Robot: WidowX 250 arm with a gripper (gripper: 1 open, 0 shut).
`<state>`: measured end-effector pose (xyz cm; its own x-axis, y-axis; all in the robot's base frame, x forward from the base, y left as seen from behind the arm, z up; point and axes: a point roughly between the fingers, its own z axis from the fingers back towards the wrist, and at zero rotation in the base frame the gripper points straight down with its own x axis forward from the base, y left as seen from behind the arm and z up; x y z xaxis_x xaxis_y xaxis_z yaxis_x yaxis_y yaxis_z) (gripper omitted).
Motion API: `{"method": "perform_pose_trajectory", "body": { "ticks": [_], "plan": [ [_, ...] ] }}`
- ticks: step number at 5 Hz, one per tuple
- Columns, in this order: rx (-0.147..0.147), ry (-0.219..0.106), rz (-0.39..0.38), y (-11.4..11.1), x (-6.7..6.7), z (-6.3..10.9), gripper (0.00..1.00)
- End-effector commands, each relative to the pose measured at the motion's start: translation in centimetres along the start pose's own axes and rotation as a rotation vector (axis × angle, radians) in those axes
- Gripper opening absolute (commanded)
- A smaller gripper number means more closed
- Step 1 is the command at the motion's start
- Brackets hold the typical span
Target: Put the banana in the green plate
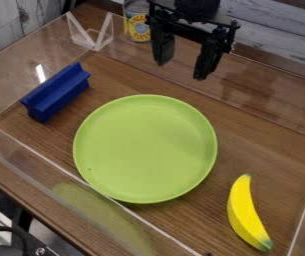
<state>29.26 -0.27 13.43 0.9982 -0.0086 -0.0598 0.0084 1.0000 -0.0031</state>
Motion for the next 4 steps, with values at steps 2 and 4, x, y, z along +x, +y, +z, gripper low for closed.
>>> {"method": "perform_pose_trajectory", "body": {
  "ticks": [2, 4],
  "plan": [
    [-0.031, 0.059, 0.115, -2.5, -3.2, -3.2, 1.00],
    [-0.070, 0.006, 0.412, -7.2, -5.4, -3.8, 1.00]
  ]
}}
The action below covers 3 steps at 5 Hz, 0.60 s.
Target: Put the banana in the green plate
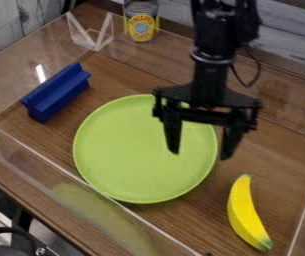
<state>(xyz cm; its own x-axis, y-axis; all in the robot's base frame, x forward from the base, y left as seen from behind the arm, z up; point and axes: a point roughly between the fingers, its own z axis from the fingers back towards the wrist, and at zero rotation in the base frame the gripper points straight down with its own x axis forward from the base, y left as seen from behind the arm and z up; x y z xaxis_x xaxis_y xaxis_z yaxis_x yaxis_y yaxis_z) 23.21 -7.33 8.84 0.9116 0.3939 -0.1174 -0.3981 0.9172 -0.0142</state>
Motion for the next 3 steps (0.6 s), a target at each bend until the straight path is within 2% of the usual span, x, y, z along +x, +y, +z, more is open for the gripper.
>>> {"method": "perform_pose_trajectory", "body": {
  "ticks": [1, 2, 3],
  "plan": [
    [-0.072, -0.057, 0.138, -1.8, -1.1, 0.8, 1.00],
    [-0.105, -0.069, 0.256, -2.8, -2.2, 0.4, 1.00],
    [-0.129, -0.078, 0.332, -3.4, -2.9, -0.5, 1.00]
  ]
}}
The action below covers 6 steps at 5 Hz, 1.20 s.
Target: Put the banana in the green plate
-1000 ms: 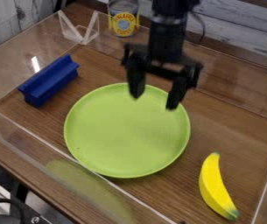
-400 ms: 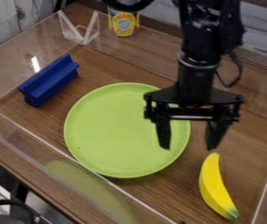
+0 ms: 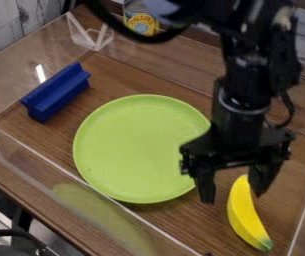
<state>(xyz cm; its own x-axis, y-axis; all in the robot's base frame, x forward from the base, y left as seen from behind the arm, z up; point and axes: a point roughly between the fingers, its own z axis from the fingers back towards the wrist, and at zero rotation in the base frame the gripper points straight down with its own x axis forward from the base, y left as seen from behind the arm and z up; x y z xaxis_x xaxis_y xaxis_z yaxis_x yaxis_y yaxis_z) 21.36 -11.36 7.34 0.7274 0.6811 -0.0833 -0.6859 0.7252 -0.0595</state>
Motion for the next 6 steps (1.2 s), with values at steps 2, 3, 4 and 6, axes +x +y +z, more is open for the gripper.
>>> {"method": "perform_pose_trajectory", "body": {
  "ticks": [2, 3, 4, 6],
  "plan": [
    [-0.092, -0.035, 0.057, -0.6, -0.7, -0.9, 1.00],
    [-0.104, -0.039, 0.065, -0.8, -0.6, -1.7, 1.00],
    [-0.116, -0.043, 0.067, -1.0, -0.6, -2.1, 1.00],
    [-0.134, -0.057, 0.064, -1.2, -0.5, -2.4, 1.00]
  ]
}}
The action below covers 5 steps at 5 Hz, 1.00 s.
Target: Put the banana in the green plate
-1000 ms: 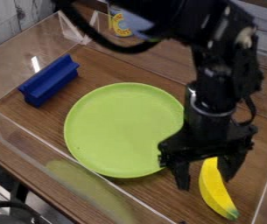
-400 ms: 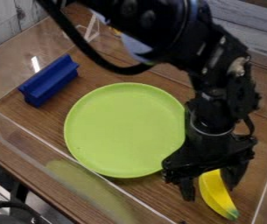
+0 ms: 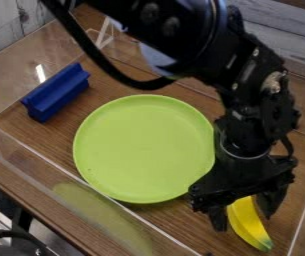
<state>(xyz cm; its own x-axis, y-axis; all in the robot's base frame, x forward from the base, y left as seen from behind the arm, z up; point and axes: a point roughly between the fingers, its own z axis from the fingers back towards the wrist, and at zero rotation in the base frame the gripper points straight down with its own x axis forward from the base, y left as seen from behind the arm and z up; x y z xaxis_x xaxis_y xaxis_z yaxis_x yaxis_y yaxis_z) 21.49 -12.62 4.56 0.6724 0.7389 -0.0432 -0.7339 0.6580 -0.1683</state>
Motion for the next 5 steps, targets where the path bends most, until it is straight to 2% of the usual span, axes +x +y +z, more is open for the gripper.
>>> {"method": "perform_pose_trajectory", "body": {
  "ticks": [1, 5],
  "plan": [
    [-0.028, -0.016, -0.013, -0.50, -0.08, 0.40, 1.00],
    [-0.044, -0.046, -0.024, -0.70, -0.08, 0.69, 1.00]
  ]
}}
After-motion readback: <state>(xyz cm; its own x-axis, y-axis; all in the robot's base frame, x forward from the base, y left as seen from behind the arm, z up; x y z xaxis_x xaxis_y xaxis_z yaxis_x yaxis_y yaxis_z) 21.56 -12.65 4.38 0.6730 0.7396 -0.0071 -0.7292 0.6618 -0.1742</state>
